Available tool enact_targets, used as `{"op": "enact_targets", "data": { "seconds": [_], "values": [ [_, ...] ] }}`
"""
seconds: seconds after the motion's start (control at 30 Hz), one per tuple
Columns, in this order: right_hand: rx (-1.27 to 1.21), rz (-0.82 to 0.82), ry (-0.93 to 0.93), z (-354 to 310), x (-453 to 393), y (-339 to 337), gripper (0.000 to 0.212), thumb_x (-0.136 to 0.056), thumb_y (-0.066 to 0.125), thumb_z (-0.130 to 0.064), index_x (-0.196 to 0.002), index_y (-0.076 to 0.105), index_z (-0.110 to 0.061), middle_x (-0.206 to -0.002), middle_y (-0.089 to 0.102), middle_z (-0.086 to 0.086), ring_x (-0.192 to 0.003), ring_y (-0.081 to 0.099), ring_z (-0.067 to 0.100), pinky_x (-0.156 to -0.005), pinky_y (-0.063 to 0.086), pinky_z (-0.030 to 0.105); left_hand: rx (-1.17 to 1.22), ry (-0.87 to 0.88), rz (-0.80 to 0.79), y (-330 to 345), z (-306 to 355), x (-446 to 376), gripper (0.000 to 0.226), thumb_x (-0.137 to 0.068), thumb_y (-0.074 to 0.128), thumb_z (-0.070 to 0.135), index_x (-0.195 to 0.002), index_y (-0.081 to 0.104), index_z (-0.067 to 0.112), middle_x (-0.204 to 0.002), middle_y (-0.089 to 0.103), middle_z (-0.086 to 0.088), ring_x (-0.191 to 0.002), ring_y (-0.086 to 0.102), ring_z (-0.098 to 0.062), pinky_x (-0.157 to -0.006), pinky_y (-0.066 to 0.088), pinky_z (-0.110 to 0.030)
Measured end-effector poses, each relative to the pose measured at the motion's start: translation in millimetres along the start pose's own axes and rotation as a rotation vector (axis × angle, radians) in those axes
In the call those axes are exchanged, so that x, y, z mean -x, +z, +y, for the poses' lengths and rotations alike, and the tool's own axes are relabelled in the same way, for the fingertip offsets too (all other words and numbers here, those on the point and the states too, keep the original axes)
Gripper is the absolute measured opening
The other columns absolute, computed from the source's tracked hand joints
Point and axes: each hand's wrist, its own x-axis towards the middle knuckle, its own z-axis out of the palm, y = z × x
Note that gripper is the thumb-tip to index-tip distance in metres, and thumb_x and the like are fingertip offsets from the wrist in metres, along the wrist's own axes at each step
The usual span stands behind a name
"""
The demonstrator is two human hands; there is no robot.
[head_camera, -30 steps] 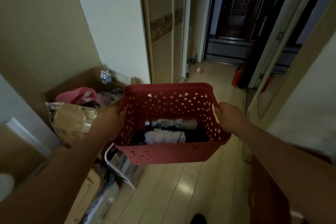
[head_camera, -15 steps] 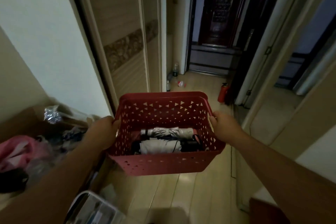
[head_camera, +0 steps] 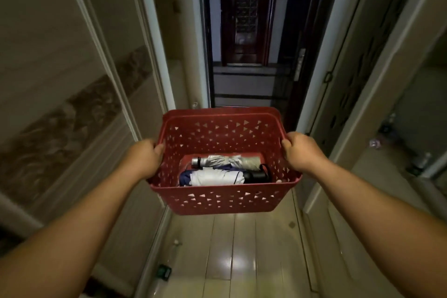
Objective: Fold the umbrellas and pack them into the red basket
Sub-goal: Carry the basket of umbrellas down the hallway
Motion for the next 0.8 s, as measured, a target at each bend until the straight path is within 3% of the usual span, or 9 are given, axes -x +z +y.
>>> {"op": "enact_targets", "data": {
  "seconds": [0.07,0.13,0.23,0.4,0.53,0.67,0.8],
  "values": [
    [0.015,-0.018,-0.030,1.4,-66.3,6.5,0.027,-0.110,0.043,-0.036,-0.097,0.062,-0.024,-0.082,0.063,-0.003,-0.071,0.058,0.011,-0.057,0.037,0.028,-0.012,-0.006,-0.005,13.6,15.2,-57.7,0.039,-0.110,0.048,0.036,-0.088,0.068,0.010,-0.094,0.074,-0.023,-0.081,0.065,-0.037,-0.071,0.046,-0.037],
    [0.007,-0.051,-0.060,1.8,-133.7,14.5,0.025,-0.111,0.043,-0.034,-0.094,0.059,-0.023,-0.082,0.061,-0.003,-0.070,0.055,0.009,-0.056,0.035,0.025,-0.029,-0.019,0.001,28.7,28.7,-112.1,0.044,-0.111,0.046,0.036,-0.099,0.073,0.004,-0.099,0.074,-0.026,-0.087,0.067,-0.040,-0.074,0.046,-0.037],
    [-0.022,-0.102,-0.078,-0.4,-231.2,23.1,0.023,-0.111,0.043,-0.033,-0.103,0.061,-0.023,-0.085,0.063,-0.003,-0.074,0.059,0.009,-0.057,0.038,0.025,-0.017,-0.089,0.009,44.6,52.7,-186.8,0.042,-0.112,0.044,0.036,-0.112,0.071,0.004,-0.106,0.074,-0.024,-0.081,0.058,-0.028,-0.075,0.042,-0.034],
    [-0.020,-0.152,-0.126,-27.7,-386.2,25.8,0.023,-0.110,0.044,-0.030,-0.112,0.065,-0.021,-0.095,0.068,0.001,-0.082,0.064,0.015,-0.070,0.050,0.033,-0.007,-0.172,0.039,51.9,87.6,-309.6,0.040,-0.112,0.044,0.036,-0.111,0.069,0.004,-0.109,0.073,-0.022,-0.095,0.067,-0.036,-0.076,0.043,-0.034],
    [0.028,-0.137,-0.166,-52.7,-497.6,34.2,0.026,-0.110,0.045,-0.033,-0.118,0.067,-0.021,-0.097,0.066,0.000,-0.076,0.057,0.010,-0.071,0.045,0.033,0.052,-0.237,0.072,54.1,104.4,-406.2,0.034,-0.112,0.047,0.028,-0.116,0.067,0.002,-0.111,0.071,-0.020,-0.089,0.060,-0.028,-0.078,0.040,-0.034],
    [0.070,-0.130,-0.169,-79.3,-616.7,64.6,0.027,-0.109,0.045,-0.037,-0.116,0.067,-0.023,-0.102,0.072,0.003,-0.088,0.067,0.021,-0.081,0.059,0.042,0.104,-0.244,0.107,72.2,94.0,-527.9,0.032,-0.109,0.050,0.032,-0.106,0.069,0.006,-0.100,0.073,-0.018,-0.091,0.068,-0.035,-0.082,0.053,-0.042],
    [0.047,-0.120,-0.166,-104.3,-724.4,94.1,0.027,-0.109,0.045,-0.037,-0.119,0.067,-0.026,-0.099,0.072,-0.001,-0.084,0.068,0.015,-0.078,0.059,0.039,0.034,-0.205,0.101,82.4,85.9,-653.2,0.039,-0.109,0.046,0.039,-0.095,0.067,0.010,-0.095,0.074,-0.014,-0.089,0.069,-0.035,-0.082,0.056,-0.043]
  ]
}}
